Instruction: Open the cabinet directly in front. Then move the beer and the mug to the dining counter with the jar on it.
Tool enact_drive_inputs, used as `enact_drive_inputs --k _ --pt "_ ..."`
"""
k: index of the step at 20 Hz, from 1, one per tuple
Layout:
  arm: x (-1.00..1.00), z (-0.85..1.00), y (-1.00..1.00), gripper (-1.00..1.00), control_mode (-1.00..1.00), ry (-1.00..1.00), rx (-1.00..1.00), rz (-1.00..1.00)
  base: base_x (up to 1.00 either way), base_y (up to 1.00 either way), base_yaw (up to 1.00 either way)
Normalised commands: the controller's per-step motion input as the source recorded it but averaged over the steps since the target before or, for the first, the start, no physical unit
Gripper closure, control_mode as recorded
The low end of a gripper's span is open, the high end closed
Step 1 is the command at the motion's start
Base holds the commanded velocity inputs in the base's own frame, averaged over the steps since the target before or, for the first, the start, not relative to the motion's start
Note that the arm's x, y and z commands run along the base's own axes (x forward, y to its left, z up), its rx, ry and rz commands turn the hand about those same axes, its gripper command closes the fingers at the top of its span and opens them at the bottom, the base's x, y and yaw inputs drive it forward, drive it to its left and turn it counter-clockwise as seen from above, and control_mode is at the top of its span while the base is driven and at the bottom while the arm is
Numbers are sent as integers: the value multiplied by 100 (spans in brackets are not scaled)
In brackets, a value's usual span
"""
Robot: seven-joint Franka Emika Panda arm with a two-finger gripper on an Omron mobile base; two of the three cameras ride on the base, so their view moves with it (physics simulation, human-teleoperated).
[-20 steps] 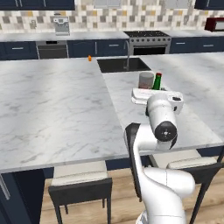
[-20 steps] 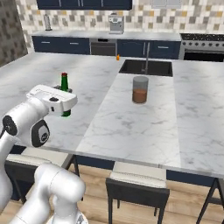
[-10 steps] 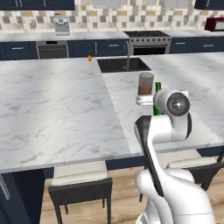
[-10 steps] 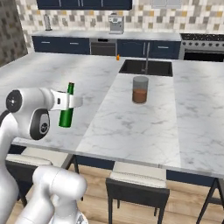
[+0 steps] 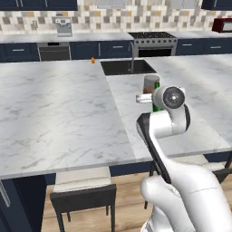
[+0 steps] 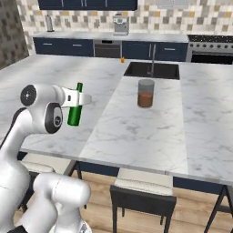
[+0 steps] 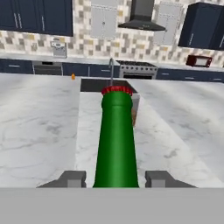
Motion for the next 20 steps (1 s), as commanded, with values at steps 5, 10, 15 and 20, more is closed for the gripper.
enact_drive_inputs --k 5,10,15,20 --pt "100 -35 -1 100 -100 2 0 0 0 0 0" --pt "87 -42 0 100 -100 0 0 0 0 0 0" --pt "21 -51 -2 100 -100 -18 0 2 0 0 0" --pt "0 -47 -3 100 -100 -35 0 1 0 0 0"
